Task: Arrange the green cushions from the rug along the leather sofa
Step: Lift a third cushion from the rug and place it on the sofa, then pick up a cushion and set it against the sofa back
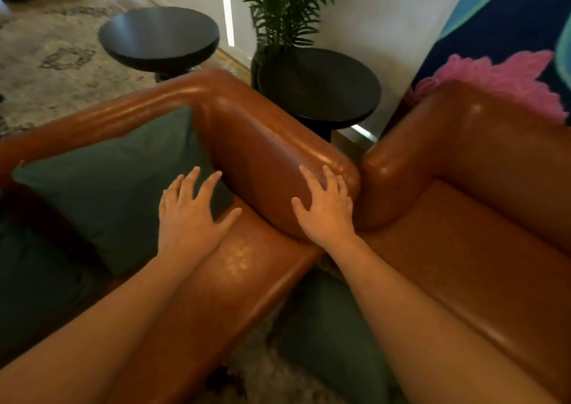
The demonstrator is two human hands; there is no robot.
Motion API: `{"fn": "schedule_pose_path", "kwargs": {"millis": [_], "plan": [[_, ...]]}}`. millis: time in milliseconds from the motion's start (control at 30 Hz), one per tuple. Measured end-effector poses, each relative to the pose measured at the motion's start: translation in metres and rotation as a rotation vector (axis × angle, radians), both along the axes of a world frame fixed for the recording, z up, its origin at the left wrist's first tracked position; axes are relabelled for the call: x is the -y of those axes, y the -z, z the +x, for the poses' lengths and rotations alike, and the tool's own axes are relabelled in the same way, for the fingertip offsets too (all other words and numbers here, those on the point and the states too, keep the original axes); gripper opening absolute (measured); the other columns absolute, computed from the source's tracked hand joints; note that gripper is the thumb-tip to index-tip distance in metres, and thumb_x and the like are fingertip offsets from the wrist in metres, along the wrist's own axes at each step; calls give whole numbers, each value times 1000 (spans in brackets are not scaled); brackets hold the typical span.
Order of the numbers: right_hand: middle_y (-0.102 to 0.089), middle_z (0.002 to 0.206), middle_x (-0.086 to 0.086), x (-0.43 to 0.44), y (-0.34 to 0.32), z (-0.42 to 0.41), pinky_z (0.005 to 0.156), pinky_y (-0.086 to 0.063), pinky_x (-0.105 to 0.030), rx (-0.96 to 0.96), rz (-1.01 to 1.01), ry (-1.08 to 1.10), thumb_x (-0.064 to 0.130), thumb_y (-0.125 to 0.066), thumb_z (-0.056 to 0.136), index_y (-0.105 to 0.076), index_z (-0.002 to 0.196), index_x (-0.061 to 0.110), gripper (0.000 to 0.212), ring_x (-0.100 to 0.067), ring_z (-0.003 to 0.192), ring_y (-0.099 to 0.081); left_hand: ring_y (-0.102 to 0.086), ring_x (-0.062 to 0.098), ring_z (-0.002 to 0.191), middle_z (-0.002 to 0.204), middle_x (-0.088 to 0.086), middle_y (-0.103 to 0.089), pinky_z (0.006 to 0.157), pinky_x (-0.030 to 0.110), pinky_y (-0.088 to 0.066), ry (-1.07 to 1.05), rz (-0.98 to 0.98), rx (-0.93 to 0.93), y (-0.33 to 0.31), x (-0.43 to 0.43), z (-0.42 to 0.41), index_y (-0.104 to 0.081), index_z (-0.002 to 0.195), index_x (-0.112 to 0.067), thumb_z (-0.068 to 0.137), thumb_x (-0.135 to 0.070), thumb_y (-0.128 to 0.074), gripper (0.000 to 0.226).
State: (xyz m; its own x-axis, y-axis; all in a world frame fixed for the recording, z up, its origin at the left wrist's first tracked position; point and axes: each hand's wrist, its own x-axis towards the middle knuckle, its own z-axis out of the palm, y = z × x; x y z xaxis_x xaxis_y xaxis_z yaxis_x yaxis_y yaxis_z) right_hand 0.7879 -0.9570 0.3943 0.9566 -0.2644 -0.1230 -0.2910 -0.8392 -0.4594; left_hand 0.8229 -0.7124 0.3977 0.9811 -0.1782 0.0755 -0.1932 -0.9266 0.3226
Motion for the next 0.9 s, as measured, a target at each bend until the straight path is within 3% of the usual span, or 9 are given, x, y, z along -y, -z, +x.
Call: {"fn": "schedule_pose_path", "kwargs": {"millis": [267,400,667,900], "plan": [[-2,176,-3,109,-9,-145,125,-16,-64,-121,-17,231,55,-47,105,-12,164,48,70,-37,161,1,-14,33,159,175,2,-15,127,56,-18,246,28,-116,-21,113,-89,-13,165,-43,92,-78,-52,90],[-4,176,-3,148,3,-184,124,-17,-65,-207,10,353,55,-48,105,-13,164,47,69,-37,160,-1,-18,30,157,173,1,-19,126,54,-23,345,26,-166,-18,160,-108,-15,165,-43,90,-78,-51,90],[-7,175,-5,220,49,-225,124,-17,-66,-355,67,558,52,-48,105,-14,165,44,70,-37,160,-2,-23,36,155,173,6,-20,124,55,-28,529,154,-291,32,256,-100,-11,166,-39,89,-80,-55,98],[-8,174,-6,256,109,-247,123,-16,-67,-436,166,651,54,-48,105,-12,165,43,70,-38,159,-4,-24,36,154,172,7,-20,122,55,-29,556,258,-412,91,308,-101,-10,167,-36,88,-79,-59,102]]}}
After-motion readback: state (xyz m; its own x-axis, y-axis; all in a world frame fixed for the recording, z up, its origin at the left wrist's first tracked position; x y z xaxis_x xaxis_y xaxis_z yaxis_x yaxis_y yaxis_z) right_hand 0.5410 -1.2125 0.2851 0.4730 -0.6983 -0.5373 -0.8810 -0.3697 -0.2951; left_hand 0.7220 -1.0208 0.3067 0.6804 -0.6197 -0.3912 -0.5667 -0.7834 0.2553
